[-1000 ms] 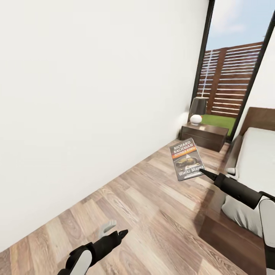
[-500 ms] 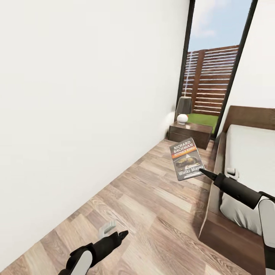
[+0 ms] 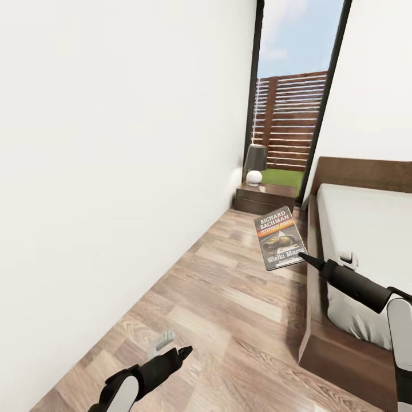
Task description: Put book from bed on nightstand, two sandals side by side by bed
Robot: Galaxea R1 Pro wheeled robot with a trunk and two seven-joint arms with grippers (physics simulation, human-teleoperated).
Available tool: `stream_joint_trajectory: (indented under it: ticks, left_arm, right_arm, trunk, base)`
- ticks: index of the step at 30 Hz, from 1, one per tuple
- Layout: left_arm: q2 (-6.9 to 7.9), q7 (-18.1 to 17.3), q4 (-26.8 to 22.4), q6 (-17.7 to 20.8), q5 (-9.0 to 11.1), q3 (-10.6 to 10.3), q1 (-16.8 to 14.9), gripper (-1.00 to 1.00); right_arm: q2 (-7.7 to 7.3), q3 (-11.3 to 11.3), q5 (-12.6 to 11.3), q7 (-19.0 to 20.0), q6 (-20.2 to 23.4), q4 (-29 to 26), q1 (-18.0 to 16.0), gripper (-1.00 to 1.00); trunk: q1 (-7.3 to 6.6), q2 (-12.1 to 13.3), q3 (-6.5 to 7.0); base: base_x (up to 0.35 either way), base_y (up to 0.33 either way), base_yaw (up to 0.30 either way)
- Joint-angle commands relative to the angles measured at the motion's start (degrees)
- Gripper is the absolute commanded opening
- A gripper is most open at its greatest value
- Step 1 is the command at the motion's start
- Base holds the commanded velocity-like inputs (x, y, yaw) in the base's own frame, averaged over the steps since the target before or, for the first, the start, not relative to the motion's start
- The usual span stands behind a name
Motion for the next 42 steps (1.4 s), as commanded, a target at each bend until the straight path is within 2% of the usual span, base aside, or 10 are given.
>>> stream_joint_trajectory:
  ticks: [1,14,29,42]
  left_arm:
    - [0.01,0.5,-0.1,0.2,0.6,0.0,0.0,1.0]
    - [0.01,0.5,-0.1,0.2,0.6,0.0,0.0,1.0]
    - [0.01,0.5,0.1,0.2,0.6,0.0,0.0,1.0]
    - [0.01,0.5,0.4,0.2,0.4,-0.1,0.0,1.0]
  right_arm:
    - [0.01,-0.1,-0.2,0.4,0.4,0.0,-0.1,-1.0]
    - [-0.03,-0.2,-0.2,0.3,0.4,0.0,-0.1,-1.0]
    - [-0.13,-0.3,-0.2,0.3,0.8,0.0,-0.1,-1.0]
    - [-0.25,-0.3,-0.2,0.3,0.8,0.0,-0.1,-1.0]
  trunk:
    - [0.01,0.0,-0.06]
    - [0.01,0.0,-0.06]
    - [0.01,0.0,-0.3]
    - [0.01,0.0,-0.31]
  base:
    - [0.251,0.242,-0.267]
    - [0.251,0.242,-0.201]
    - [0.256,0.222,-0.019]
    - [0.311,0.044,-0.031]
